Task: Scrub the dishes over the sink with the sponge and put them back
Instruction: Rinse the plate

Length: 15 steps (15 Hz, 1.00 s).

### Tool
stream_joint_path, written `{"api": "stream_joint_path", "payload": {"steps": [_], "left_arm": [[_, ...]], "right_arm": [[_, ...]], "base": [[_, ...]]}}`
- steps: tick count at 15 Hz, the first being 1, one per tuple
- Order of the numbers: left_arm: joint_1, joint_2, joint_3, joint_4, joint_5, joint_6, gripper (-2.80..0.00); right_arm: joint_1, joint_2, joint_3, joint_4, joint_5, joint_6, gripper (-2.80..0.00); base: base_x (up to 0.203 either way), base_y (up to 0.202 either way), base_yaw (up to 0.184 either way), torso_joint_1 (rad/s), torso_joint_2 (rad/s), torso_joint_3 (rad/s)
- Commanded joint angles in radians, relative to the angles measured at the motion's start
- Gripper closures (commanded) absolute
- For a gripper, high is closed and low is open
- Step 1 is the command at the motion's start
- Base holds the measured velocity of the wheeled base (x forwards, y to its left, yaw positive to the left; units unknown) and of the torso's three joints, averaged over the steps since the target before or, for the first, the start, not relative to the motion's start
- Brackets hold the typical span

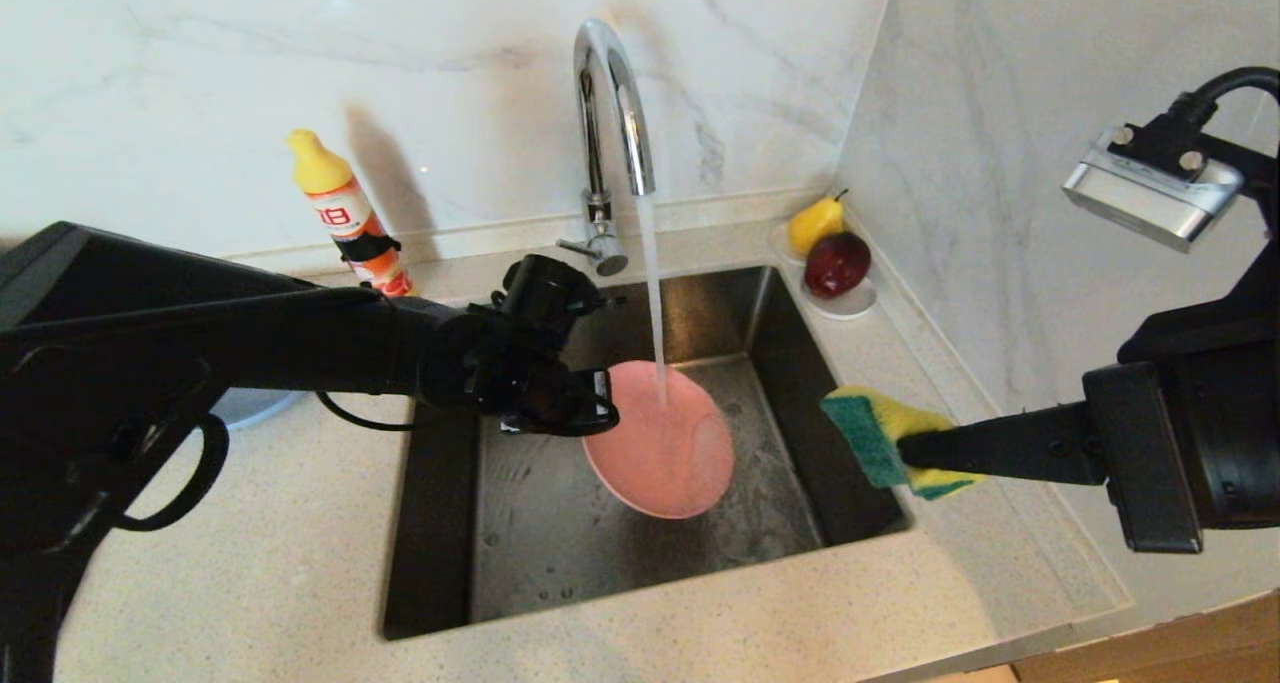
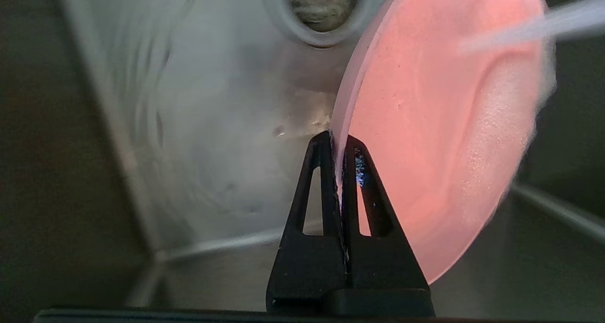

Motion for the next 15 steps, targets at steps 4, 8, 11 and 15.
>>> {"api": "stream_joint_path", "payload": {"steps": [4, 8, 11, 15], "left_arm": [[0.117, -0.144, 0.078, 0.000, 0.022, 0.033, 0.00], [0.186, -0.237, 0.137, -0.010, 0.141, 0.161, 0.00], [0.241, -0.258, 0.201, -0.131, 0.176, 0.271, 0.00], [0.269, -0.315, 0.234, -0.205, 0.223, 0.411, 0.00]], "right_arm": [[0.001, 0.020, 0.022, 0.003, 0.000, 0.002, 0.00], [0.001, 0.026, 0.076, -0.020, 0.000, 0.005, 0.00], [0.001, 0.017, 0.100, -0.026, 0.000, 0.007, 0.00], [0.001, 0.022, 0.153, -0.082, 0.005, 0.007, 0.00]], "base": [[0.000, 0.000, 0.000, 0.000, 0.00, 0.000], [0.000, 0.000, 0.000, 0.000, 0.00, 0.000], [0.000, 0.000, 0.000, 0.000, 0.00, 0.000], [0.000, 0.000, 0.000, 0.000, 0.00, 0.000]]}}
